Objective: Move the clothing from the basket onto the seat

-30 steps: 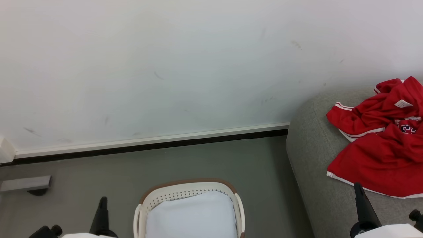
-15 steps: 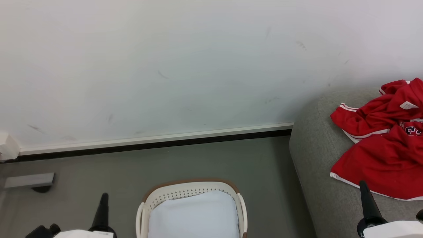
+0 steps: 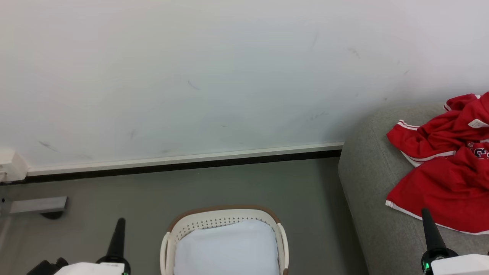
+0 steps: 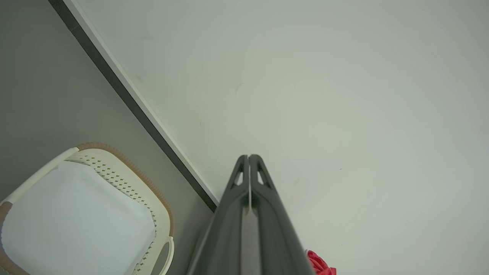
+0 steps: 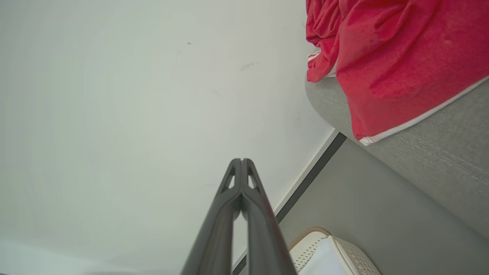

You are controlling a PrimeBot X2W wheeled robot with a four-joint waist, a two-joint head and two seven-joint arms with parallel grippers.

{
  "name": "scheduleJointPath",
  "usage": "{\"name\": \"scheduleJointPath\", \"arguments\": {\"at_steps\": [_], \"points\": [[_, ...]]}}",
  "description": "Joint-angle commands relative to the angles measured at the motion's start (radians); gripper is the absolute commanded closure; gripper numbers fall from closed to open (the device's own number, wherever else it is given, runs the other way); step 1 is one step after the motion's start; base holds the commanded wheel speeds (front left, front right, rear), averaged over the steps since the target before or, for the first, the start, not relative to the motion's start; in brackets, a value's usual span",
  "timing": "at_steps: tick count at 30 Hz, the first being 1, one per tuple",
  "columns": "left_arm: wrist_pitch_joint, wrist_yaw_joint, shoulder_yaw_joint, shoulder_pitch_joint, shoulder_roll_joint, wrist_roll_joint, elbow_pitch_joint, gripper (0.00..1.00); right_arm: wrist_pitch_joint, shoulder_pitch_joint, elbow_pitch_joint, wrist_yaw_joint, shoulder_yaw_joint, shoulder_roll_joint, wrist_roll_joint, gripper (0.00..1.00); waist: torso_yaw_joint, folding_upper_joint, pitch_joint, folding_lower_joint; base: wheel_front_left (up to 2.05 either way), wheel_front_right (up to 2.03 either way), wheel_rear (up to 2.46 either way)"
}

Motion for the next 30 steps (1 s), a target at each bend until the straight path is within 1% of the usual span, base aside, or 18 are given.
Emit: {"name": "scheduleJointPath", "arguments": {"at_steps": [1, 18, 30], "points": [[0.007, -0.006, 0.006, -0.015, 0.009, -0.022, -0.011, 1.00, 0.006, -0.023, -0.012, -0.001, -0.011, 0.000, 0.022, 1.00, 0.001, 0.0000, 0.000, 0.0000, 0.00, 0.00, 0.00], [0.047, -0.014, 0.012, -0.025, 0.010, -0.179, -0.015, 1.00, 0.046, -0.026, -0.011, -0.002, -0.052, 0.013, 0.143, 1.00, 0.019, 0.0000, 0.002, 0.0000, 0.00, 0.00, 0.00], [0.073, -0.021, 0.015, -0.031, 0.011, -0.269, -0.019, 1.00, 0.072, -0.026, -0.010, -0.002, -0.079, 0.019, 0.218, 1.00, 0.032, 0.0000, 0.004, -0.0001, 0.00, 0.00, 0.00]]}}
